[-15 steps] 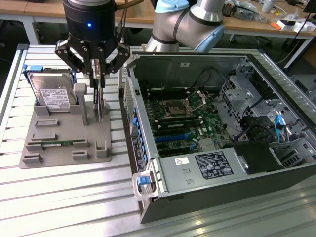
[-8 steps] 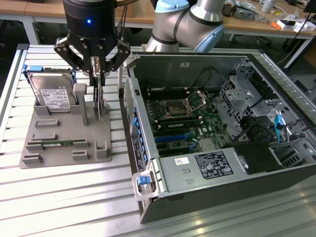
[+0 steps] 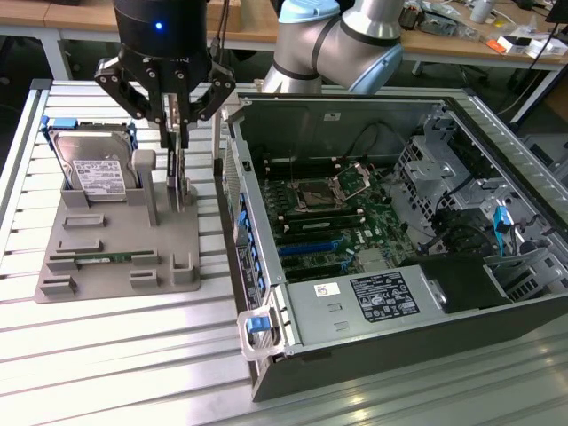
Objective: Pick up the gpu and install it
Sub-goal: 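Pick up the gpu and move the gpu toward the slot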
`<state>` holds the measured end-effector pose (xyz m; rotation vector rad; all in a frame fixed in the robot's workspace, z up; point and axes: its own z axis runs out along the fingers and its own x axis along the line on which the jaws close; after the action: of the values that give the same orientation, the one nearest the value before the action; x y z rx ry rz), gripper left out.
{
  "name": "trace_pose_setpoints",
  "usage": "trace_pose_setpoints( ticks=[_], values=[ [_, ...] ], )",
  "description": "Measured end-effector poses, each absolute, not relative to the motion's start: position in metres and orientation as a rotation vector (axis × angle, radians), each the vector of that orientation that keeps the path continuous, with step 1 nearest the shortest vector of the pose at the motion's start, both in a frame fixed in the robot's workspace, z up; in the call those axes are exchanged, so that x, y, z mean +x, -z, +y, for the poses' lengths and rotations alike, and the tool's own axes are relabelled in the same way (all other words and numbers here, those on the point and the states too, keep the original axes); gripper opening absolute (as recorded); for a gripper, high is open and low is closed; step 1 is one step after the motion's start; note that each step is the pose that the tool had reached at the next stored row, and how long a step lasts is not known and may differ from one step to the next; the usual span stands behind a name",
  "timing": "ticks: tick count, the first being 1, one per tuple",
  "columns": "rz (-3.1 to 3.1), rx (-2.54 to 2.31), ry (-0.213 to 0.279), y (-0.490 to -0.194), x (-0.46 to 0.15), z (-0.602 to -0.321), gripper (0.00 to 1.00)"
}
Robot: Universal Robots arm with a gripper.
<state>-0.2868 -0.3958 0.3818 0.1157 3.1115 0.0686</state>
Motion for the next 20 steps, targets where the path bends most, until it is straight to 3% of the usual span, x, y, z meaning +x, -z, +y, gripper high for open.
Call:
trace_pose_setpoints(
  ticks=[20],
  values=[
    [3.112,0.116,-0.071,-0.394,-0.287,-0.396,0.26]
  ],
)
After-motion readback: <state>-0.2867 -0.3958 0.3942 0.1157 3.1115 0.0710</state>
